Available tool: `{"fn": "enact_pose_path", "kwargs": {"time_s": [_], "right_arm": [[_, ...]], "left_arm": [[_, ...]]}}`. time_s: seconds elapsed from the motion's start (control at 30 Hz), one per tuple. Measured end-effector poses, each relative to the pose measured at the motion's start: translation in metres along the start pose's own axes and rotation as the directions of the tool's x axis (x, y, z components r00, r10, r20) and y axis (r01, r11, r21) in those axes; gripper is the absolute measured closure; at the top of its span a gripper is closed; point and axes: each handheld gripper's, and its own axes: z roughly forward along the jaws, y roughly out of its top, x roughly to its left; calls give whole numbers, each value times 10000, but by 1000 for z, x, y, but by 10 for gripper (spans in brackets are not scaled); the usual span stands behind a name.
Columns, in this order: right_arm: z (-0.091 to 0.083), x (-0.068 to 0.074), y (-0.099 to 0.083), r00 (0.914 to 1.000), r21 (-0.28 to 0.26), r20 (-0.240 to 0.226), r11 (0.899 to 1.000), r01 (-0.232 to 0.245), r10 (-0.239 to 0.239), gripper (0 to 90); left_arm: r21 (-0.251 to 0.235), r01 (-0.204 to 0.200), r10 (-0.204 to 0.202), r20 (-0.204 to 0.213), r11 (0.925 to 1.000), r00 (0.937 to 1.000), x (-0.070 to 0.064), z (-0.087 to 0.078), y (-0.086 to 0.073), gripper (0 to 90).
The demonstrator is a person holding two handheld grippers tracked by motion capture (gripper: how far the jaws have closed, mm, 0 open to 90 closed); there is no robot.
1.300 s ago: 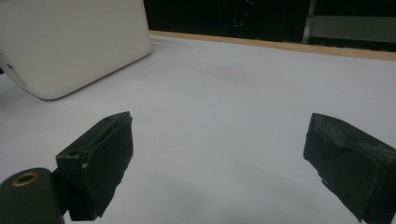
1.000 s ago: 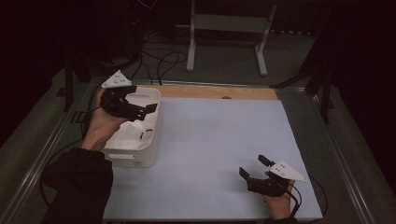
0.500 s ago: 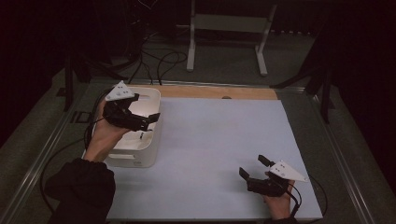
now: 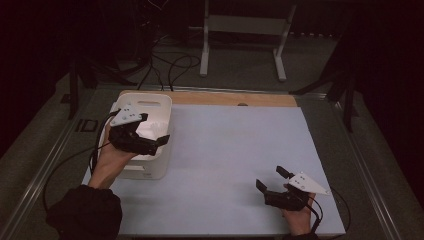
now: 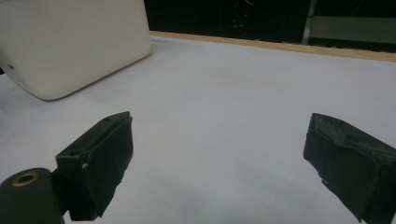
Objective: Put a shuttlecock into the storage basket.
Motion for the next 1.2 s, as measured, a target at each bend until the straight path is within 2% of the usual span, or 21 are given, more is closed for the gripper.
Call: {"fn": "enact_pose_path", "kwargs": {"time_s": [0.67, 0.73, 0.9, 1.2], "right_arm": [[0, -1, 0, 10000, -13, 19, 10000, -8, 8, 81], [0, -1, 0, 10000, -24, 25, 10000, 9, -9, 81], [0, 0, 0, 10000, -14, -10, 10000, -20, 20, 81], [0, 0, 0, 10000, -29, 40, 10000, 30, -30, 81]], "left_arm": [[-524, 301, -285, 306, 9982, 9991, -25, -13, -44, 7], [-536, 267, -253, 260, 9982, 9993, -28, -14, -47, 7], [-699, 166, -135, 443, 9974, 9989, -37, -19, -54, 7], [-916, 277, -213, 693, 9954, 9974, -47, -25, -72, 7]]}}
